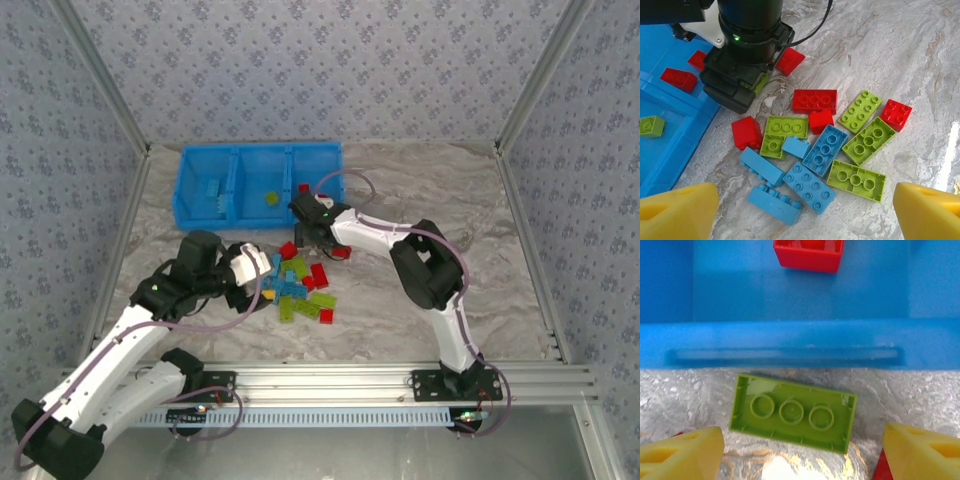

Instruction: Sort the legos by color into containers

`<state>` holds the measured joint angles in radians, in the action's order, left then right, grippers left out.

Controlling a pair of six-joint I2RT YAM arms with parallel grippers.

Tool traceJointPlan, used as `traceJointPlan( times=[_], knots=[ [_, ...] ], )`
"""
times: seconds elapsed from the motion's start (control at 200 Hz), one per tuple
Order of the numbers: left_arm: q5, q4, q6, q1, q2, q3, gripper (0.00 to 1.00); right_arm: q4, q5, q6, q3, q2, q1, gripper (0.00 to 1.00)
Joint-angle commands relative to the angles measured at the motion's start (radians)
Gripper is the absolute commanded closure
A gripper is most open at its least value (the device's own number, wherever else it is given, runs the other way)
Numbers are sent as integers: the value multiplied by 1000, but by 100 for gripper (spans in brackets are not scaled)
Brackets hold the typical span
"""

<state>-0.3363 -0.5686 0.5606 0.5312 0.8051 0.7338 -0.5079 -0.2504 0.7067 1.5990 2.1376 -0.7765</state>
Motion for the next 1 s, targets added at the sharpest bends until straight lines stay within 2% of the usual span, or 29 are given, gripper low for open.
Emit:
traceJointPlan(
  times=[0.0, 0.115, 0.4, 0.535, 0.67, 0.735, 0.824, 0.894, 0.994],
  knots=[
    [-4, 30, 13, 3, -7, -4, 9, -30, -19, 3, 56, 38, -1, 13],
    [-2, 29, 12, 2, -9, -5, 8, -51, -27, 18, 82, 77, 0, 15],
    [2, 29, 17, 1, -11, -11, 8, -89, -68, 55, 55, 99, -15, 37],
    [-4, 33, 23, 3, -24, -14, 8, -67, -58, 67, -41, 0, -18, 42],
    [5, 59, 19, 2, -57, -26, 7, 30, -47, 16, -167, -221, -26, 43],
    [70, 93, -21, -1, -72, -30, 7, 132, -22, -66, -213, -321, -31, 44],
    [283, 171, -198, -25, -79, -11, 7, 272, 51, -264, -228, -399, -39, 45],
    [435, 194, -331, -74, -68, 28, 2, 375, 78, -414, -209, -398, -50, 46],
    [507, 158, -413, -157, -39, 84, 2, 381, 64, -555, -66, -307, -58, 50]
  ],
)
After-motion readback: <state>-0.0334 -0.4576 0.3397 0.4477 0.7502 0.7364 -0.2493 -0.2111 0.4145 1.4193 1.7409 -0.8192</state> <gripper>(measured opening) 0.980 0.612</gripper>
